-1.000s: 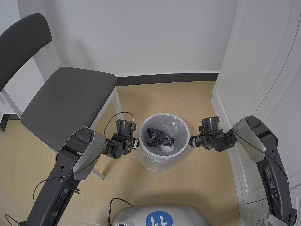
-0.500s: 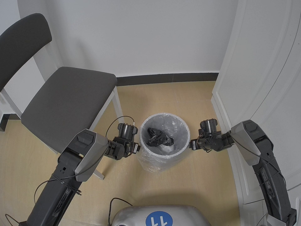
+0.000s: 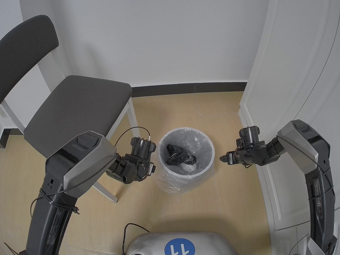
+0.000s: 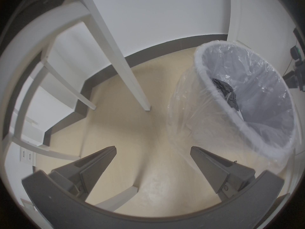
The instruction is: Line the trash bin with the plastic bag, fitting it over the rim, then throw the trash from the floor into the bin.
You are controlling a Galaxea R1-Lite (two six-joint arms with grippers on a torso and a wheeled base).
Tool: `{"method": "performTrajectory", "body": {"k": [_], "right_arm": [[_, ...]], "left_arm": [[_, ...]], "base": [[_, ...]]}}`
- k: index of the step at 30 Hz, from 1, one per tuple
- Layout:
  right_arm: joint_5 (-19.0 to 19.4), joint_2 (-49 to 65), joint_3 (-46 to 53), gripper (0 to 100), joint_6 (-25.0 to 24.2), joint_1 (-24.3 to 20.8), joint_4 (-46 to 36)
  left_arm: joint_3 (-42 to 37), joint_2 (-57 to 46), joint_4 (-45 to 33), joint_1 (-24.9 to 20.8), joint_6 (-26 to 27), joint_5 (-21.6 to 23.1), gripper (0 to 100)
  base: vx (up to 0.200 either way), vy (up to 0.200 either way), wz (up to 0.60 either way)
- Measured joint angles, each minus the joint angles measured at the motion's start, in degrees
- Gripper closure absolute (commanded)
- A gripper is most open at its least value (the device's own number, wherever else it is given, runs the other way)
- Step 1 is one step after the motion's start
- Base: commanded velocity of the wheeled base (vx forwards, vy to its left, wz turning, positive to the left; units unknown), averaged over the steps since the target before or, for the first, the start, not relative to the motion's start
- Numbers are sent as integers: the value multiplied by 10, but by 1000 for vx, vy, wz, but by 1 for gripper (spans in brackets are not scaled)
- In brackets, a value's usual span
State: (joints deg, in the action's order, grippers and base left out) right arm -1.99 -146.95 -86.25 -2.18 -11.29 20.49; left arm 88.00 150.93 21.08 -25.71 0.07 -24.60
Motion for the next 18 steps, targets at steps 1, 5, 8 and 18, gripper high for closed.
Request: {"method": "performTrajectory", "body": {"k": [1,5,8,18], "right_arm": [[-1,12,20,0,0,1,9],[-2,59,93,0,-1,3,47],[-4,99,149,0,-3,3,88],[-27,215,303,0,-7,4,205]], "left_arm": [[-19,-13,8,-2,3,-10,0],[-84,-59,41,-12,10,-39,0],[-138,-99,74,-23,14,-49,0],[-296,-211,211,-69,15,-56,0]], "base": [[0,0,0],[0,0,0],[0,0,0],[0,0,0]]}}
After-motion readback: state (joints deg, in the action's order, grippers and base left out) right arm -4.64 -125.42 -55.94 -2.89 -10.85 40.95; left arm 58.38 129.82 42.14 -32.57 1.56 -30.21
